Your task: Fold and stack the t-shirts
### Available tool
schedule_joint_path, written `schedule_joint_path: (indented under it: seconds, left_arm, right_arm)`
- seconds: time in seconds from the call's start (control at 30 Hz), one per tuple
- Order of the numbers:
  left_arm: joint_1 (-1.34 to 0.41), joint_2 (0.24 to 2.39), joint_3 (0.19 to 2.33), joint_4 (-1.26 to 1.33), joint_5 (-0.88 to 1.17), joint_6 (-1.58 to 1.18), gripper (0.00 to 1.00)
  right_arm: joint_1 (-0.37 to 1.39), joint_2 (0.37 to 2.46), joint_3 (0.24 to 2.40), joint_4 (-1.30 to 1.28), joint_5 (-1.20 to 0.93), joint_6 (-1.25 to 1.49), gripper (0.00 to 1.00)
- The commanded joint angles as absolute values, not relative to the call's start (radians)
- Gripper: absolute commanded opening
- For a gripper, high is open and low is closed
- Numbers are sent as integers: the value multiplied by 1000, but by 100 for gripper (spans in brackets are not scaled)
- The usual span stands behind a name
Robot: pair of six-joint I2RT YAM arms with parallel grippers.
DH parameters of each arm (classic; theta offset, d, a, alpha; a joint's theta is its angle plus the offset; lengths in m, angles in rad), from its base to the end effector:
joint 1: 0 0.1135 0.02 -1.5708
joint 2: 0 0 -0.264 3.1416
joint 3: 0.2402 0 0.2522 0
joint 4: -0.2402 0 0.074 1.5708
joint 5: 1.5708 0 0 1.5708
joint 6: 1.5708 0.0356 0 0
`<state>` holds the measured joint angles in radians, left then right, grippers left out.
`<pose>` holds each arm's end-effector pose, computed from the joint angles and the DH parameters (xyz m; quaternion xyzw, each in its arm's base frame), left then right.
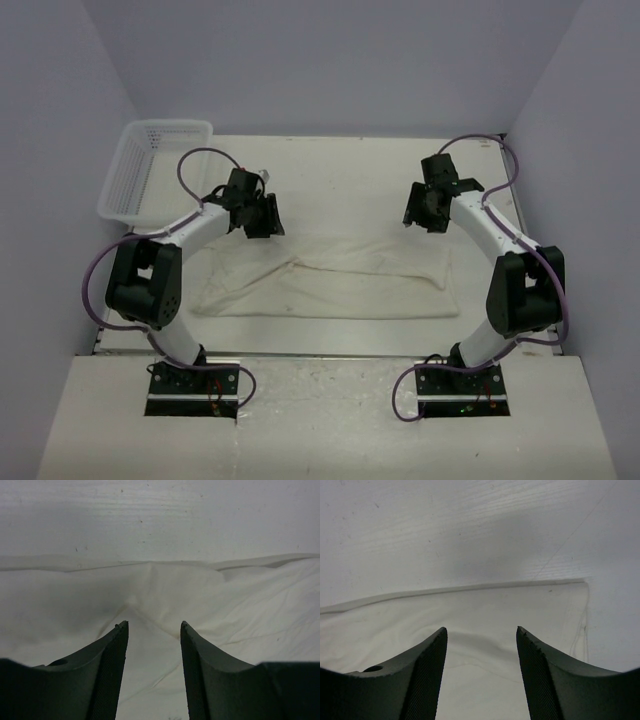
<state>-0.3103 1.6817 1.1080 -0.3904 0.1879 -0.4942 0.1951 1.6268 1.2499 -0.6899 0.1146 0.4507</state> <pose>0.3309 -0.1131 0.2038 -0.0593 0.9487 -0.1988 0.2386 0.3318 0.0614 0.2469 0.1374 0.9571 0.0264 0.2537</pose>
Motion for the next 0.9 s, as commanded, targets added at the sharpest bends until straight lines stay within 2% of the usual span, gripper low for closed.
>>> schedule_joint_path:
  seconds: [0.0,0.37,0.87]
  left_arm:
    - [-322,1721,1166,-364,212,-466,48]
    - [-322,1798,1201,-379,166,-451,47]
    - [-337,1804,1141,-382,150,-449,43]
  right_arm:
    - [195,1603,1247,-655,127,430,59]
    - [190,1621,1247,-638,126,425,59]
    - [184,1612,1224,-623,103,431,60]
